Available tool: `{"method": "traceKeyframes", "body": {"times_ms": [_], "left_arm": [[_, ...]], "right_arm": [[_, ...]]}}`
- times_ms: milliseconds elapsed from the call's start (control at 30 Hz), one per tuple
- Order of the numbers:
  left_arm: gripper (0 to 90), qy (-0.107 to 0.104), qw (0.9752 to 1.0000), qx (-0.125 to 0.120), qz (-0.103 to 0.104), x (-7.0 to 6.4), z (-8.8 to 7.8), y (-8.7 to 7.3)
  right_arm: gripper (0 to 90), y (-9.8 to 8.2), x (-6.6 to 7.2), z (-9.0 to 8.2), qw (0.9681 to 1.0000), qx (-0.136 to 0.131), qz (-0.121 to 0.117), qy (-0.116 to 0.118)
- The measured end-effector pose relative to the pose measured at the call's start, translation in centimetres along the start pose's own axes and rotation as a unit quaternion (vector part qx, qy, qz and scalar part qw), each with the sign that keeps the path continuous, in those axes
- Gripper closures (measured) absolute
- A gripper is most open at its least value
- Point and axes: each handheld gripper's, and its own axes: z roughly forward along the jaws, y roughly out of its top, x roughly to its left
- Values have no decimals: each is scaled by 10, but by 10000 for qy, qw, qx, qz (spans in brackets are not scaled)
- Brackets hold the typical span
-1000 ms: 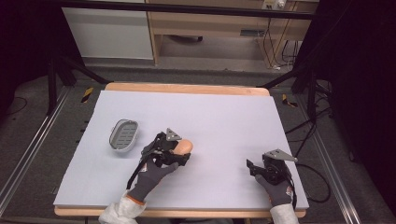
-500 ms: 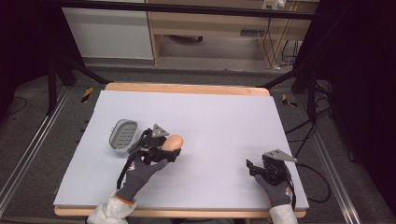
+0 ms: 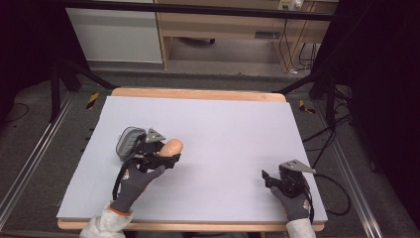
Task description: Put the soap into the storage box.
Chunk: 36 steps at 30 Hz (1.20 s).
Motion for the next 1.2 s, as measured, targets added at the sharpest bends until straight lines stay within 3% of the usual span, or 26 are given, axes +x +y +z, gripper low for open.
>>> {"method": "traceKeyframes", "body": {"times_ms": [533, 1200], "left_arm": [[320, 365, 9991, -92, -210, 42, -28, 3], [320, 696, 9960, -114, -553, 78, -31, -7]], "right_arm": [[299, 1, 0, 1, 10000, -15, -16, -11], [299, 2, 1, 2, 10000, -18, -20, 8]]}}
